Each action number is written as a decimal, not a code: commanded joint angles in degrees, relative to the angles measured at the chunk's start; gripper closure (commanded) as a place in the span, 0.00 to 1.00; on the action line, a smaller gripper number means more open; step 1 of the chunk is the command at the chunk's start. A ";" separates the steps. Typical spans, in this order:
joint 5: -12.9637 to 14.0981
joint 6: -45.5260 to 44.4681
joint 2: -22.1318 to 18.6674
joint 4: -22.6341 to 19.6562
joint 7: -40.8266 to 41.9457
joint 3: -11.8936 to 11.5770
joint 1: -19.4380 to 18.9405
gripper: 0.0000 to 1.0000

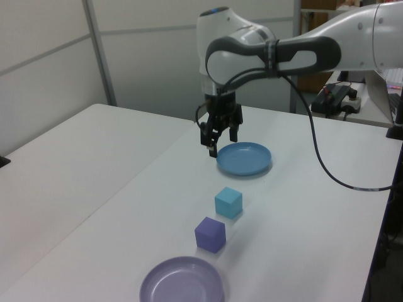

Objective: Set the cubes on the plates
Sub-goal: 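Lower the gripper onto the light cyan cube and close on it, then lift the cyan cube and carry it over the light blue plate, then lower the cyan cube onto the blue plate and open the gripper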

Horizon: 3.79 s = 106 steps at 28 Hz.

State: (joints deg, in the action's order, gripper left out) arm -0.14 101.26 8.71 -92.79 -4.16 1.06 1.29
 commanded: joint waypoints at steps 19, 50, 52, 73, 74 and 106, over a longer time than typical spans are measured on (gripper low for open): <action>-12.34 15.54 10.79 -9.96 -10.52 -0.18 -0.32 0.00; -7.96 15.19 6.57 -4.88 -7.21 -0.97 8.01 0.82; -7.60 15.72 8.24 -3.55 -4.99 -1.15 9.16 0.82; -9.70 38.05 18.27 3.31 -7.44 -1.50 14.53 0.76; -10.92 38.05 18.27 3.49 -7.44 -1.76 14.53 0.76; -9.18 27.59 18.01 -0.11 -4.72 -1.32 15.94 0.00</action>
State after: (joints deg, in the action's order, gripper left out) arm -10.82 130.23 27.89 -92.46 -10.47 -0.21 17.49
